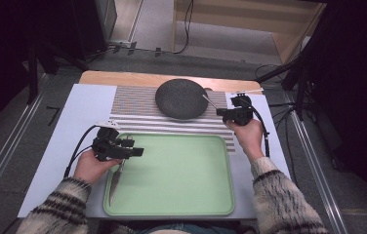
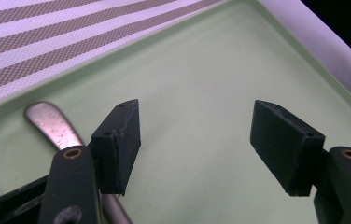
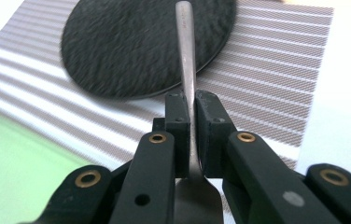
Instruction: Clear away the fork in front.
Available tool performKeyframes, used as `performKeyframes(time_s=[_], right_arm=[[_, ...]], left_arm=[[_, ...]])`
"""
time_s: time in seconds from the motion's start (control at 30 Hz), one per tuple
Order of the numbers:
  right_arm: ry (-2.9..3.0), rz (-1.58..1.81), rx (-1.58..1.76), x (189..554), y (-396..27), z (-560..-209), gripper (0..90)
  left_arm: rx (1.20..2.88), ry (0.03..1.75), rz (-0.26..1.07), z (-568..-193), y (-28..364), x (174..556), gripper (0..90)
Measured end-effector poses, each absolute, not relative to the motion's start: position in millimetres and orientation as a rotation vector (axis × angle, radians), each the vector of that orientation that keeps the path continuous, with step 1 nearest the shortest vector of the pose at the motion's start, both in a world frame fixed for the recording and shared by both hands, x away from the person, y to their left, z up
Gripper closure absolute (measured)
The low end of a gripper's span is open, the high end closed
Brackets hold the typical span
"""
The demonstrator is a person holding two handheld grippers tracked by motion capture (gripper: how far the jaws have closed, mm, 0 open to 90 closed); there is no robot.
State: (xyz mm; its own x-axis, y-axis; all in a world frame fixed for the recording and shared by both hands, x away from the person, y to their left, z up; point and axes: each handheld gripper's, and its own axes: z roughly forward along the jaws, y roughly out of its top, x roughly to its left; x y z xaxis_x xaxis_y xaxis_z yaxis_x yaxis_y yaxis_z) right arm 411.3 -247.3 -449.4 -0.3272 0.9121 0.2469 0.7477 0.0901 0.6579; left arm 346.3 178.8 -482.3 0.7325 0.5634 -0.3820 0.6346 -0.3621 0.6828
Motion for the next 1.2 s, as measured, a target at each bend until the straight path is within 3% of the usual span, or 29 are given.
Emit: performKeyframes(time_s=[0.37, 0.57, 0.7, 1.2], right_arm=[[2.213, 1.108, 1.594, 388, -235, -453, 82.3], [2.246, 1.12, 1.557, 380, -227, -456, 82.3], [2.266, 1.133, 1.537, 378, -222, -455, 82.3], [2.309, 1.183, 1.434, 361, -199, -449, 82.3]], left_arm=[[2.034, 0.884, -0.103, -475, 171, 353, 33.8], [2.026, 0.883, -0.101, -472, 167, 361, 29.2], [2.029, 0.874, -0.157, -471, 163, 367, 20.8], [2.022, 0.806, -0.109, -453, 137, 382, 21.0]])
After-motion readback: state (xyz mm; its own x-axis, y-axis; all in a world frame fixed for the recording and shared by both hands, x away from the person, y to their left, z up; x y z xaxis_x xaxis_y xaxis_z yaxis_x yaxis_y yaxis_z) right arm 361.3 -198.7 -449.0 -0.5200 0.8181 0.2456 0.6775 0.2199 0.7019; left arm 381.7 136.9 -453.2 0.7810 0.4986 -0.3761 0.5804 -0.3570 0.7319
